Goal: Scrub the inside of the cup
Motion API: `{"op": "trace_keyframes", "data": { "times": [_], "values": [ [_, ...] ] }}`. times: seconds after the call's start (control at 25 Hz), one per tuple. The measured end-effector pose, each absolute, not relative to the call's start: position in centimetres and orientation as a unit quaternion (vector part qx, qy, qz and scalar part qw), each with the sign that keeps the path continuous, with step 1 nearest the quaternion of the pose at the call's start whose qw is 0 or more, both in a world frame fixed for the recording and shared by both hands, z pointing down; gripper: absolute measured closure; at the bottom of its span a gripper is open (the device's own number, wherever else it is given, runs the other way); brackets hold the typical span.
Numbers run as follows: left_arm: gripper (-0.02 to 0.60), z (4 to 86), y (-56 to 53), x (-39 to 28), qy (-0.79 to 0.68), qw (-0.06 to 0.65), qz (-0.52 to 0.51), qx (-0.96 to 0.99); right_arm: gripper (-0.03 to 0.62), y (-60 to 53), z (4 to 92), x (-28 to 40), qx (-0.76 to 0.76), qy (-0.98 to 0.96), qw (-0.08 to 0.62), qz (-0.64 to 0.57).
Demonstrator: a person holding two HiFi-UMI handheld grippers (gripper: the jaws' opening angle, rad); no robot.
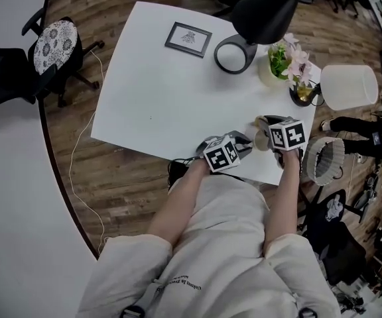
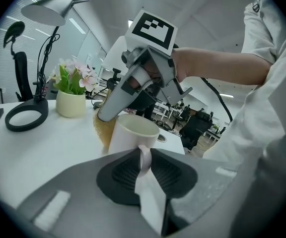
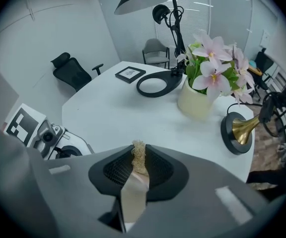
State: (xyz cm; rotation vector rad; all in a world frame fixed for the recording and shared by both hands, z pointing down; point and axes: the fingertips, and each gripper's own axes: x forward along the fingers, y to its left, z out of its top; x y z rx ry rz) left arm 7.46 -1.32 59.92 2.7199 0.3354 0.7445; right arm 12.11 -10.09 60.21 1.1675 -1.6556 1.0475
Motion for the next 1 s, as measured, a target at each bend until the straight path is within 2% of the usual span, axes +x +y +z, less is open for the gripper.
{"op": "trace_keyframes", "data": {
  "times": [0.6,0.88,1.0],
  "values": [
    [0.517,59.6,-1.6,7.9,0.112,0.124,0.249,0.954,0.503,-9.7,59.6,8.7,0.505,-0.638,0.398,0.424],
    [0.485,59.8,-3.6,7.9,0.058,0.110,0.252,0.960,0.503,-8.3,59.4,7.5,0.533,-0.622,0.375,0.435],
    [0.491,60.7,-4.0,7.4,0.038,0.101,0.267,0.958,0.503,-8.0,59.3,7.1,0.548,-0.615,0.363,0.436]
  ]
}}
